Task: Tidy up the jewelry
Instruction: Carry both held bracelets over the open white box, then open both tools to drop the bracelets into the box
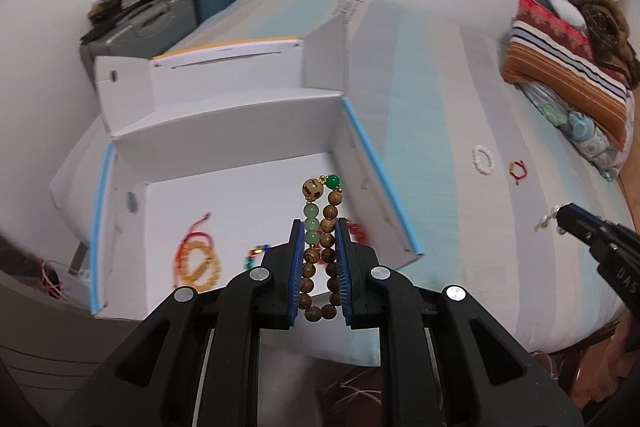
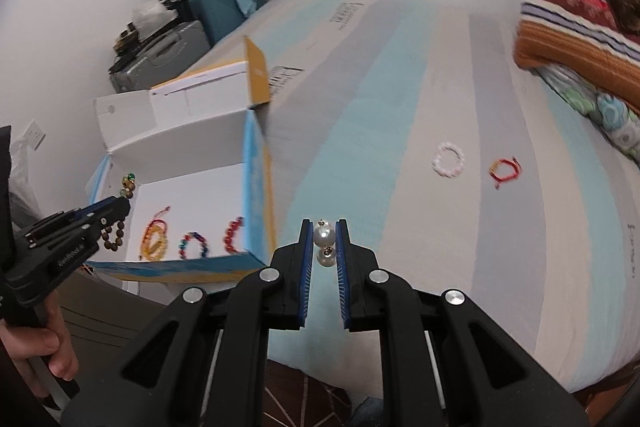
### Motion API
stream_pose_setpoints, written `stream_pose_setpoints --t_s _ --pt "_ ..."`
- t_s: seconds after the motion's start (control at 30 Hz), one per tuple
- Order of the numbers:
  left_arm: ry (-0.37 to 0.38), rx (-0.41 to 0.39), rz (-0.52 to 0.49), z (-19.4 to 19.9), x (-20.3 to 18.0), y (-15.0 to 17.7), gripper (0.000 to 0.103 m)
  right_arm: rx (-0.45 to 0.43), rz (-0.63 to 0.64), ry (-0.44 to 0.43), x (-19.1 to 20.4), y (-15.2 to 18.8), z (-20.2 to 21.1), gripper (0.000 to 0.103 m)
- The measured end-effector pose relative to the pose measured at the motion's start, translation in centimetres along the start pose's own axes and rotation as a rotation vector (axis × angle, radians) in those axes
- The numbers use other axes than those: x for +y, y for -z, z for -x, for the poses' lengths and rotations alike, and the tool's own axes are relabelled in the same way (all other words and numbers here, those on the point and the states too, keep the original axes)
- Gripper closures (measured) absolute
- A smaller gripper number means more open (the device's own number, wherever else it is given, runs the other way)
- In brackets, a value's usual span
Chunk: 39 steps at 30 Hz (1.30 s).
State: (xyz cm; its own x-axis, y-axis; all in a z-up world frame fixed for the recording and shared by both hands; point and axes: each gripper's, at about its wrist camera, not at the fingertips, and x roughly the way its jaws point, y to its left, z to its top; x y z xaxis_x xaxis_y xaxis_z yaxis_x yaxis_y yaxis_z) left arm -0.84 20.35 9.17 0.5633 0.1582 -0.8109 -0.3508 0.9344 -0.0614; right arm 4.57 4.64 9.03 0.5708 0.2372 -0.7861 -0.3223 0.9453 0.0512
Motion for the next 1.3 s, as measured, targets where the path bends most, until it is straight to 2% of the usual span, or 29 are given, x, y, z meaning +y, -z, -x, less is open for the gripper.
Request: stream_pose_setpoints --t_s 0.3,0.53,0.87,1.3 --pt "-0.061 -0.009 0.063 1.1 5.0 0.2 0.088 0.0 0.112 -0.072 7.2 -1.6 -0.5 0.093" --pt "-0.085 0.015 0.103 0.3 8.1 0.5 0.088 0.033 0.159 -0.115 10.9 -2.1 -2.7 0.093" --pt "-0.098 0.084 0.136 -4.4 10.8 0.3 0.088 0.121 0.201 -0.14 14.5 -2.5 -8.5 0.092" --pt "-0.09 0.156 0.166 -10.6 13.2 -0.4 0.088 0.212 0.225 -0.132 16.1 -2.5 -16.1 0.093"
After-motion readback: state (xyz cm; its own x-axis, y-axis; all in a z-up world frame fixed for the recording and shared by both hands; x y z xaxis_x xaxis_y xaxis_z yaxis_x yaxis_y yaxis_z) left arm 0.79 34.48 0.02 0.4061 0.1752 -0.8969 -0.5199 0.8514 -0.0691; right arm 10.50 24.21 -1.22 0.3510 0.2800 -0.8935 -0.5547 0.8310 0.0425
